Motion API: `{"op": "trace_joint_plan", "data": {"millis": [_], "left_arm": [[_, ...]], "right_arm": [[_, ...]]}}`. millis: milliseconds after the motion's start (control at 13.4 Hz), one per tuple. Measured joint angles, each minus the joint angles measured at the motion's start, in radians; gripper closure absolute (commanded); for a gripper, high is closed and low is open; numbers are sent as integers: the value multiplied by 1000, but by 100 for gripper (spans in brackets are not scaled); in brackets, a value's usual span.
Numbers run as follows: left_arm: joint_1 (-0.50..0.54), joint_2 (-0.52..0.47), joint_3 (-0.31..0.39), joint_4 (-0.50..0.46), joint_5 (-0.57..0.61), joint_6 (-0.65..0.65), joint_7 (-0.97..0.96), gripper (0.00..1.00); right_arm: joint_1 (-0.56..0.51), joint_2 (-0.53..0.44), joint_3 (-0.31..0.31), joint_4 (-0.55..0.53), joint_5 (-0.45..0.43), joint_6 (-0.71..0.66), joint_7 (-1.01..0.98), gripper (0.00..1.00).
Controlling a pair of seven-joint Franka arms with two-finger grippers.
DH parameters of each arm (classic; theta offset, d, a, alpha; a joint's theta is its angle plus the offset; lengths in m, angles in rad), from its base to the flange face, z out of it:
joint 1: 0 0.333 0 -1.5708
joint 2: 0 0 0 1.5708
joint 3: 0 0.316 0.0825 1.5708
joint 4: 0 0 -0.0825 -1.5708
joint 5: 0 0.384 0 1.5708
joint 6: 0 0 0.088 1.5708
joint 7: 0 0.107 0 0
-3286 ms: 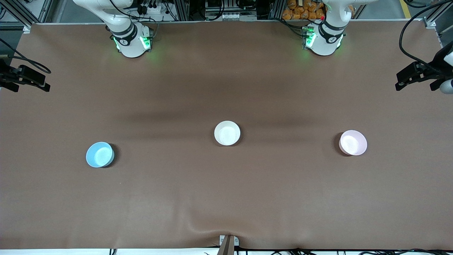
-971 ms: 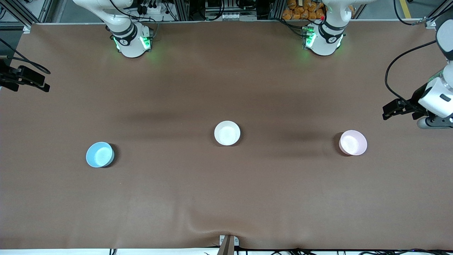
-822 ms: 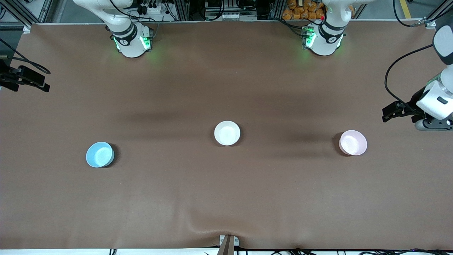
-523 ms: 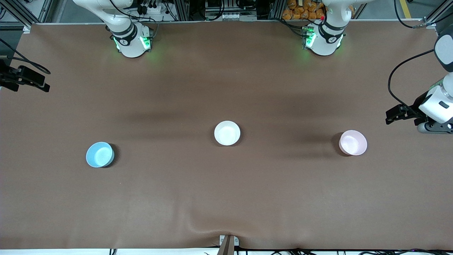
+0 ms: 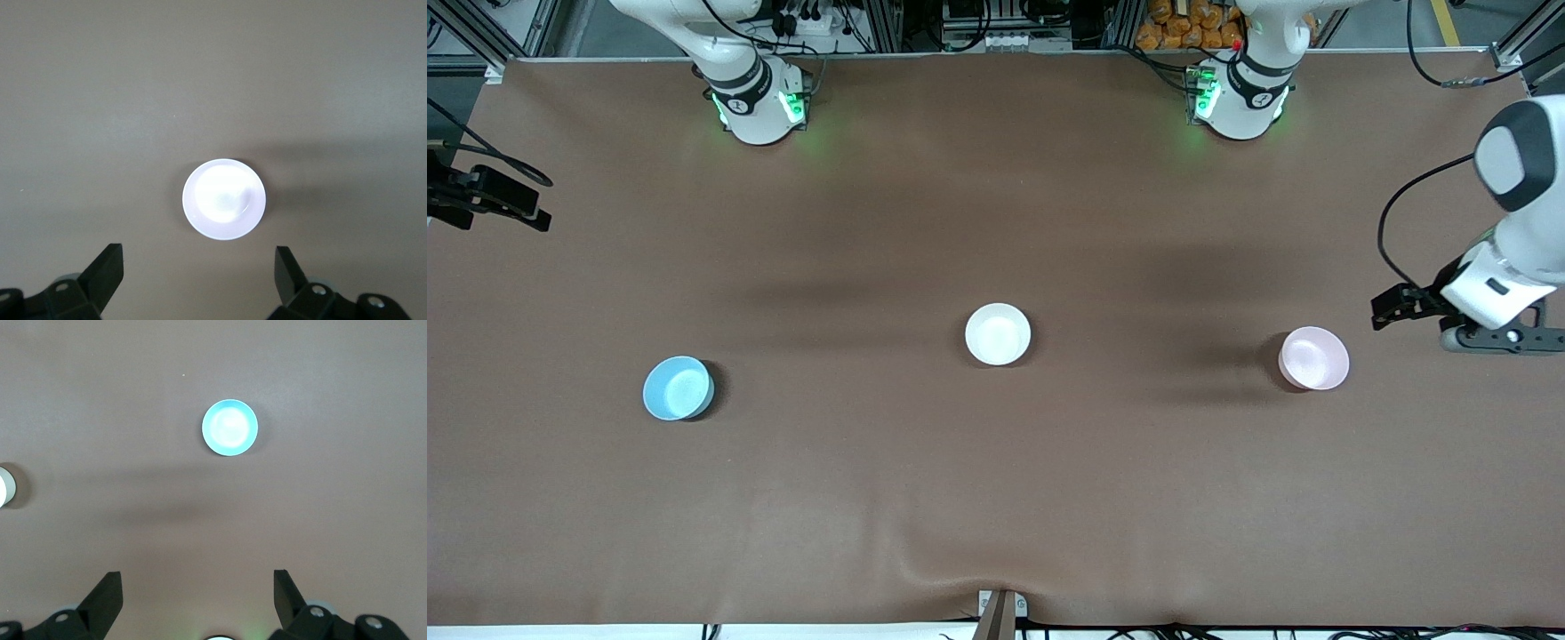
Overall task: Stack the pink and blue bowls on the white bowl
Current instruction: 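Lower the left gripper over the pink bowl while the right gripper reaches the blue bowl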
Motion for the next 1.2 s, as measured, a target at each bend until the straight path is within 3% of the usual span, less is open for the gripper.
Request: {"op": "trace_joint_plan", "data": {"millis": [448,822,1195], "left_arm": [[0,8,-4,-206,0,270,0,0],[17,99,-3,-236,0,412,1,0],[28,214,-3,-236,0,495,1,0]], "right_arm": [[-7,26,-4,0,-2,6,0,0],[-8,98,-4,2,-3,47,0,0],[-41,255,-6,3,-3,115,0,0]]}}
